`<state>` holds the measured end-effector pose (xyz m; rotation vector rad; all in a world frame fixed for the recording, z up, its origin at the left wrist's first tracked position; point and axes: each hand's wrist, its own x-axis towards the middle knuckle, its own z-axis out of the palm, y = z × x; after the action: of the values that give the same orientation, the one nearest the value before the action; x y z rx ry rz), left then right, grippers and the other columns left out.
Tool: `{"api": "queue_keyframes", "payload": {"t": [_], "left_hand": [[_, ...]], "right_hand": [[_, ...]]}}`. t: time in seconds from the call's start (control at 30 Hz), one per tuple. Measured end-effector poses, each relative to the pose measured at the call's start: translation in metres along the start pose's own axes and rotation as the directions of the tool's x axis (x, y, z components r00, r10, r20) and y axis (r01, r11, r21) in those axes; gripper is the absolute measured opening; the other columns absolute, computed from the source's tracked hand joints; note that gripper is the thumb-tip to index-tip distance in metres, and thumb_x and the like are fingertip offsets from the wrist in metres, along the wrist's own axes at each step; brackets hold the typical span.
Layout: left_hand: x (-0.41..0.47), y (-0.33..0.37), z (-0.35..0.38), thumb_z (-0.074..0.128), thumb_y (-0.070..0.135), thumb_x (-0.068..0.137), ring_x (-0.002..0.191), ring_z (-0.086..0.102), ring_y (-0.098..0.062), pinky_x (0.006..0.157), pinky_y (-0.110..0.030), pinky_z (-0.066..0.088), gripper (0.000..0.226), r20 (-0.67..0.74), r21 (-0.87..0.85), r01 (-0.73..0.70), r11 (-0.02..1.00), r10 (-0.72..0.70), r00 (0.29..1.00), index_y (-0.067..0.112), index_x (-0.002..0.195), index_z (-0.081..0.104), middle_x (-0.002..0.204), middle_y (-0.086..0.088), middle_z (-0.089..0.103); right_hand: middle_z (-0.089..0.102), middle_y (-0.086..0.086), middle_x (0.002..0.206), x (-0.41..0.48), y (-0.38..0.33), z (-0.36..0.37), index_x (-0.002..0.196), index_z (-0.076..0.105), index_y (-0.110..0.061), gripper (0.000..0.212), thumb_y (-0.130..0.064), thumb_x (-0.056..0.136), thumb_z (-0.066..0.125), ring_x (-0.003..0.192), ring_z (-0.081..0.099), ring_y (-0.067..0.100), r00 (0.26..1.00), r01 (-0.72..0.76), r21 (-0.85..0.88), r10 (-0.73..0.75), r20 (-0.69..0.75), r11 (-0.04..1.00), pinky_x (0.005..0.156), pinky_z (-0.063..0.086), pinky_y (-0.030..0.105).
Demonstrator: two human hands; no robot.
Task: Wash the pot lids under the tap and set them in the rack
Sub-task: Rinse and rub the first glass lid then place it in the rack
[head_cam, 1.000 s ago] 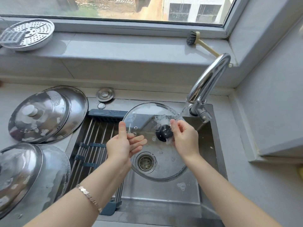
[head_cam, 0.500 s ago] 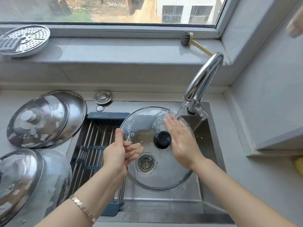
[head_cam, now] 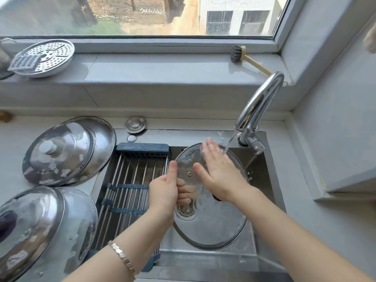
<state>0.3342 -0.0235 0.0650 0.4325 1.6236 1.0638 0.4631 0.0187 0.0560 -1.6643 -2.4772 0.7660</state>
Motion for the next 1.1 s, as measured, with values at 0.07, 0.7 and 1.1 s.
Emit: {"api": "queue_keyframes", "payload": {"t": [0.07, 0.7, 1.1], "left_hand": [[0.002, 0.002, 0.002, 0.047, 0.047, 0.091, 0.041, 0.059, -0.017, 0.041, -0.022, 0.047, 0.051, -0.022, 0.013, -0.017, 1.0, 0.017, 1.0, 0.004, 0.063, 0.052, 0.048, -0.009, 0.06], [-0.009, 0.009, 0.019, 0.043, 0.041, 0.094, 0.036, 0.06, -0.016, 0.035, -0.019, 0.044, 0.048, -0.07, -0.09, -0.148, 0.985, 0.142, 0.987, 0.003, 0.066, 0.046, 0.058, -0.02, 0.06], [0.022, 0.034, 0.002, 0.041, 0.052, 0.092, 0.041, 0.064, -0.014, 0.037, -0.017, 0.048, 0.051, -0.207, -0.341, -0.04, 0.939, -0.033, 0.978, 0.005, 0.076, 0.049, 0.049, -0.007, 0.066]], "right_hand": [[-0.027, 0.004, 0.151, -0.001, -0.017, 0.01, 0.147, -0.013, -0.01, 0.073, -0.052, 0.089, 0.002, 0.14, -0.025, 0.014, 0.998, 0.064, -0.077, -0.064, 0.004, 0.995, 0.117, -0.012, 0.031], [-0.003, 0.022, 0.155, 0.061, -0.031, -0.013, 0.146, 0.0, 0.001, 0.077, -0.052, 0.095, 0.02, 0.145, -0.008, 0.03, 0.731, -0.584, 0.502, 0.683, -0.017, 0.638, 0.117, -0.005, 0.041], [0.017, 0.006, 0.153, -0.018, -0.016, 0.072, 0.146, 0.017, -0.008, 0.058, -0.041, 0.099, 0.012, 0.144, 0.008, 0.013, 0.865, 0.168, 0.031, -0.132, -0.484, 0.985, 0.117, 0.004, 0.032]]}}
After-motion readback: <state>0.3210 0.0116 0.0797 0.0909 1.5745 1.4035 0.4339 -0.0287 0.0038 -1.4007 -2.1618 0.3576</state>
